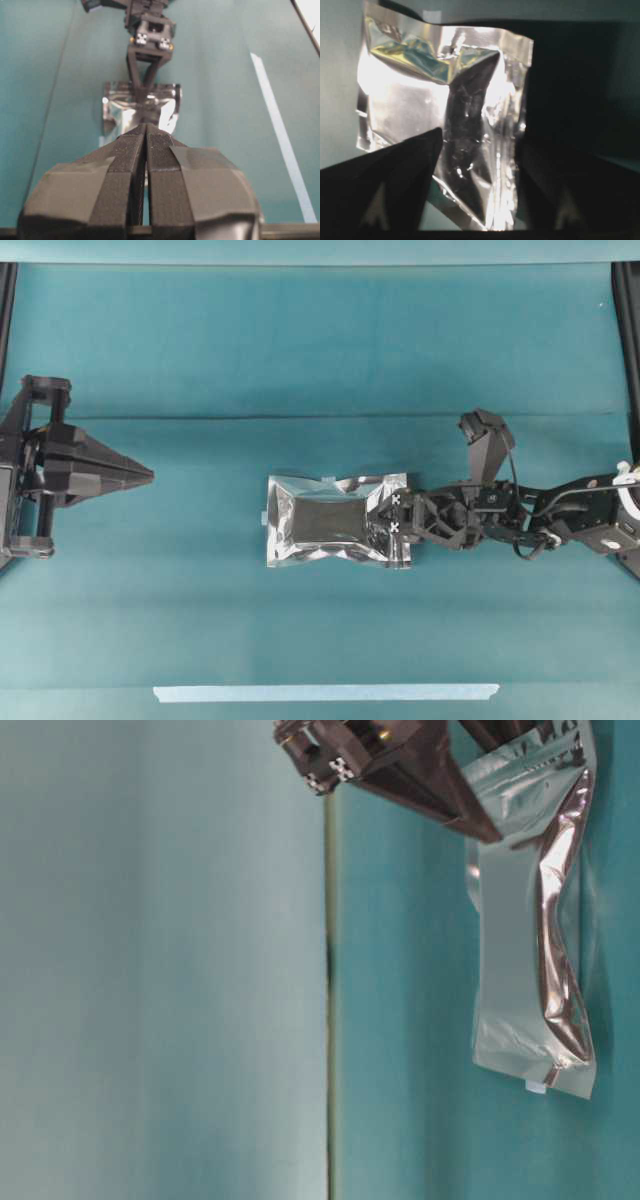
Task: Hand over the silver zip bag and make it stand upright.
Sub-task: 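Close the right gripper on the silver bag's right edge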
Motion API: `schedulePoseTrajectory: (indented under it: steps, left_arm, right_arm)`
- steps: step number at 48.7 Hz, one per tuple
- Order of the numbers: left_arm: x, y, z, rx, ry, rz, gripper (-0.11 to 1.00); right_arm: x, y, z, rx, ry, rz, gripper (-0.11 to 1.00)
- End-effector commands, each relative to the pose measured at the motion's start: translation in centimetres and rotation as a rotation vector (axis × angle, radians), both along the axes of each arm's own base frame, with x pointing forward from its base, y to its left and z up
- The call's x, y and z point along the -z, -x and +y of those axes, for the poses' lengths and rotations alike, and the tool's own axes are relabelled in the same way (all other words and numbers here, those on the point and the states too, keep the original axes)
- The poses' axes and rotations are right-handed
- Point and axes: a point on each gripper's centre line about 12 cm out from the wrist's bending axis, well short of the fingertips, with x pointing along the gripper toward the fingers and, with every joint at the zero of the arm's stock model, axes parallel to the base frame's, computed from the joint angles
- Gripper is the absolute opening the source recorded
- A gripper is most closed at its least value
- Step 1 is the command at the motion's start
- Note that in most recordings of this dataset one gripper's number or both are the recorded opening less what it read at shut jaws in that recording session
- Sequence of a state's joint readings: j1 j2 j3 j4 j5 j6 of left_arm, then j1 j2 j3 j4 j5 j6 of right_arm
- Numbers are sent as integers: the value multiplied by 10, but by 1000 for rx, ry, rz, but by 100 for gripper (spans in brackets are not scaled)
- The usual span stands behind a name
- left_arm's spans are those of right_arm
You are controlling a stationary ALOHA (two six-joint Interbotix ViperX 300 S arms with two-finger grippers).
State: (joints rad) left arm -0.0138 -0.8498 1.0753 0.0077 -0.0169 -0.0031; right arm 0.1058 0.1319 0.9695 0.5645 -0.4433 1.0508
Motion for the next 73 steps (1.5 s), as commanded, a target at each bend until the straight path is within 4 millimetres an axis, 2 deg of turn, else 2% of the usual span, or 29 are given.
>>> schedulePoseTrajectory:
  steps: [1,14,18,54,61,73]
  left_arm:
    - [-7,-2,0,0,-1,-20,0]
    - [-7,-2,1,-3,-1,-20,0]
    - [-7,-2,1,-3,-1,-18,0]
    - [-7,-2,1,-2,-3,-18,0]
    - [-7,-2,1,-3,-1,-18,-1]
    - [-6,-2,1,-2,-3,-18,0]
  right_arm:
    - [-1,-2,7,-7,-15,-10,64]
    - [-5,-2,7,-8,-17,-18,13]
    - [-6,-2,7,-11,-12,-23,4]
    - [-15,-1,5,-28,4,-43,3]
    - [-31,-10,3,-74,37,-58,3]
    - [-67,-23,-4,-263,90,47,3]
